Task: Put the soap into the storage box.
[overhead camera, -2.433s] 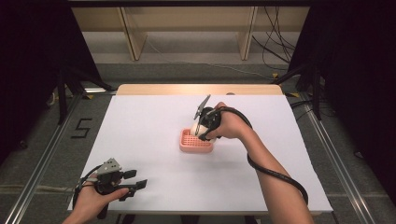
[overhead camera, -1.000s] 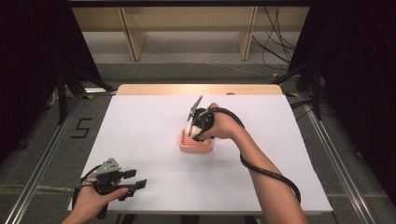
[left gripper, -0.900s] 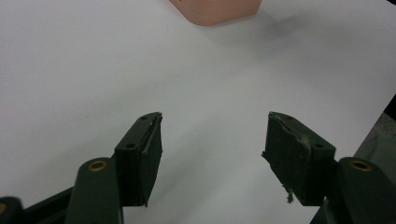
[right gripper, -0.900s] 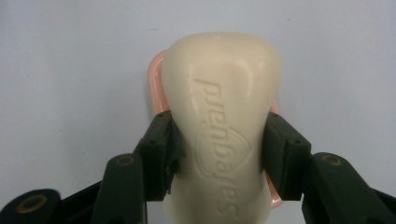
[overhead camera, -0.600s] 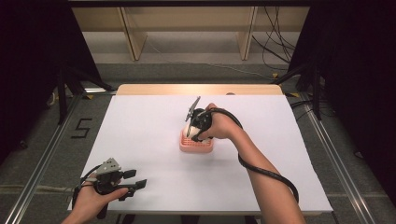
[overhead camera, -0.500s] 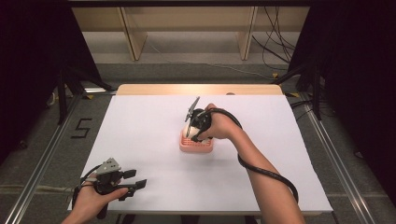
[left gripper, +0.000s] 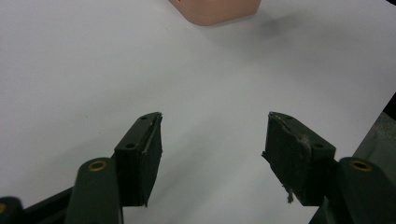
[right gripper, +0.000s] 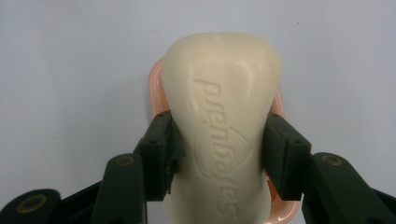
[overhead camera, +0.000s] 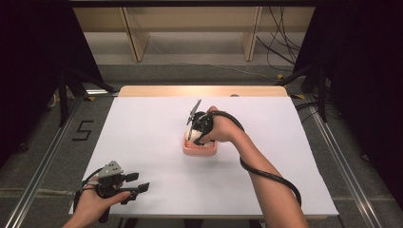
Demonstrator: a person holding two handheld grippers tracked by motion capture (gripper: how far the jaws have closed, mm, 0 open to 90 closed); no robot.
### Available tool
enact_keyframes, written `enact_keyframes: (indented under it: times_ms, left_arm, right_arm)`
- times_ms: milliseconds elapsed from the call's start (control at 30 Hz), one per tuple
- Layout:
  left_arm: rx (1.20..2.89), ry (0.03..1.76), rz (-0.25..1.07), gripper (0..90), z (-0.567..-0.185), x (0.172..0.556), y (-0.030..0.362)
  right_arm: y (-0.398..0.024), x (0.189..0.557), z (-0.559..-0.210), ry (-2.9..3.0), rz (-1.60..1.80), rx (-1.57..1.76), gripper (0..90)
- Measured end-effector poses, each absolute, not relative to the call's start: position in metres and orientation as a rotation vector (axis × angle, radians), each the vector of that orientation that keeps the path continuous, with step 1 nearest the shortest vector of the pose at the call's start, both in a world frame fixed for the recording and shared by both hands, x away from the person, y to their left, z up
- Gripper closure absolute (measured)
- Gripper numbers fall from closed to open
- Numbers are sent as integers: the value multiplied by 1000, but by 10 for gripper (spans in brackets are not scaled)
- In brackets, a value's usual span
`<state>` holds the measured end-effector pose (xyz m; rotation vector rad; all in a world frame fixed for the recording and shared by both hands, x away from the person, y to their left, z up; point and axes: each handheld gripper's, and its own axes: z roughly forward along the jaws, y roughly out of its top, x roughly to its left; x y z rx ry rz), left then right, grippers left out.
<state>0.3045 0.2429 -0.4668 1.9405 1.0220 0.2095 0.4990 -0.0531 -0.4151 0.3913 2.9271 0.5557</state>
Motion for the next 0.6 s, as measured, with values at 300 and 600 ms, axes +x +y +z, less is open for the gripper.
enact_keyframes:
  times_ms: [300, 600]
  left_arm:
    - [1940, 1021, 210, 361, -467, 305, 243]
    - [1940, 1022, 210, 361, -467, 305, 243]
  right_arm:
    - [-51, 499, -419, 2929, 540, 403, 505]
    - [-50, 501, -422, 2928, 524, 386, 504]
